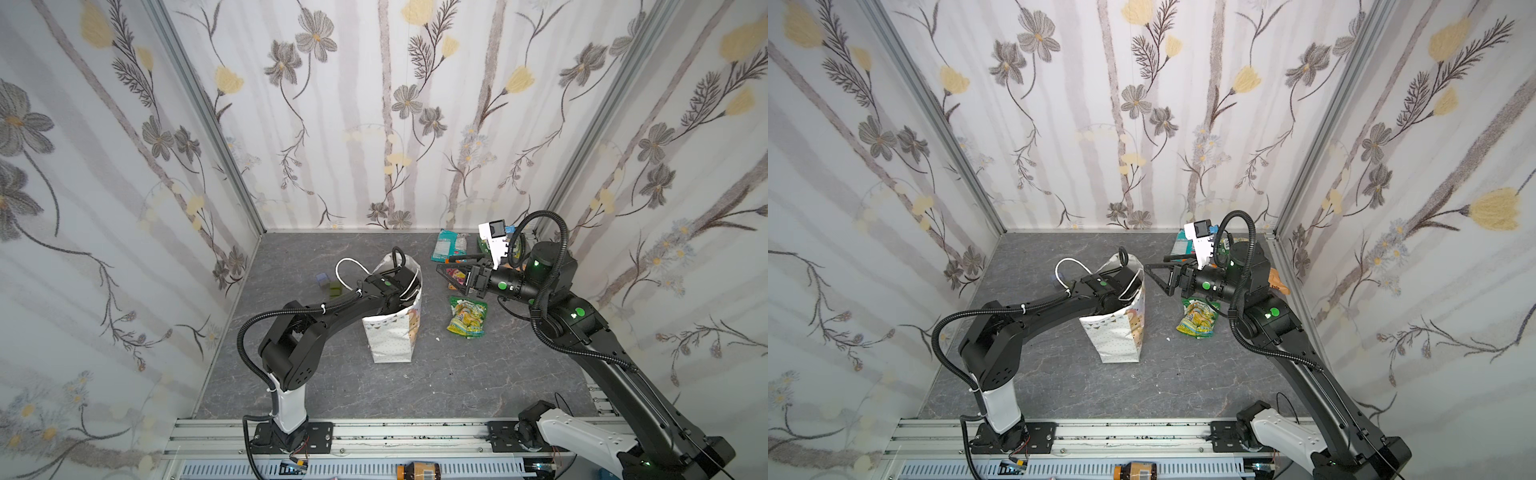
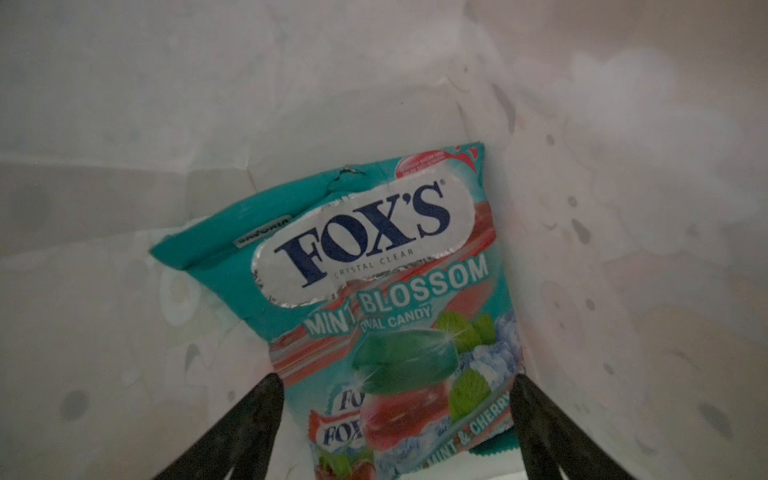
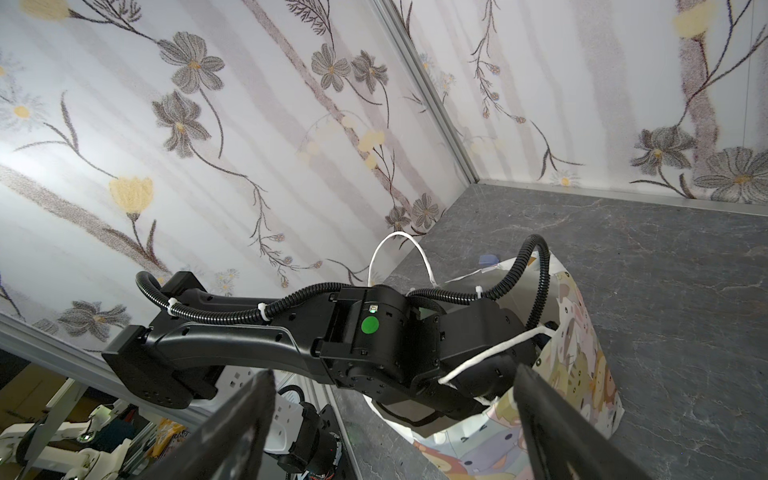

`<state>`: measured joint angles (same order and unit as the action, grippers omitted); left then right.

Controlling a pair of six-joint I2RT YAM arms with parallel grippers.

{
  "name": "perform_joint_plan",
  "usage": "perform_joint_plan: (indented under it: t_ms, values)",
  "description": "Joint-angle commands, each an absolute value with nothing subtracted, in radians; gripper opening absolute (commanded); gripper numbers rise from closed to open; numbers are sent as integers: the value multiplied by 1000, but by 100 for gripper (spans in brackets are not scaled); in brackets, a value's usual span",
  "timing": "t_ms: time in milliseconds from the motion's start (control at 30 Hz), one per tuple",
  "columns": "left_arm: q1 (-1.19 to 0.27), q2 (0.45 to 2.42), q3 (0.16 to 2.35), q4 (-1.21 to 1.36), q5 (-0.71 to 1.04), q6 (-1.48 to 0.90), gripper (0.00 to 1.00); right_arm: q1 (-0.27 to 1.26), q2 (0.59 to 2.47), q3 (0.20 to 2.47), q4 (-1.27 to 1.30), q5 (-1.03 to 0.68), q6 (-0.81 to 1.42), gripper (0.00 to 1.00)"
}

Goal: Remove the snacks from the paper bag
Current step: 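Lower the left gripper into the bag toward the teal Fox's Mint Blossom pack, then close the left gripper on the teal Mint Blossom pack inside the bag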

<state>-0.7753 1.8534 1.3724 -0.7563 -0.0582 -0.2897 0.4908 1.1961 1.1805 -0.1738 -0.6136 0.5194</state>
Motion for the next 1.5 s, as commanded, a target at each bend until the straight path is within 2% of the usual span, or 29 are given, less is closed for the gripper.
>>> perform_joint_plan:
  t_ms: [0, 500, 967, 1200, 1467]
  values:
    - [-773, 1866, 1347, -721, -79, -310, 87, 491, 1198, 1178, -134, -601, 520, 90]
    - [-775, 1910, 1233, -618, -45, -356, 75, 491, 1201, 1177, -130, -603, 527, 90]
    - [-775, 1920, 1250, -627, -38, -361, 30, 494, 1206, 1154, -154, -557, 519, 90]
    - [-775, 1881, 1265, -646, -41, -353, 0, 506, 1248, 1135, -180, -514, 505, 90]
    - [-776, 1835, 1297, -670, -43, -347, 0, 527, 1326, 1134, -167, -487, 525, 91]
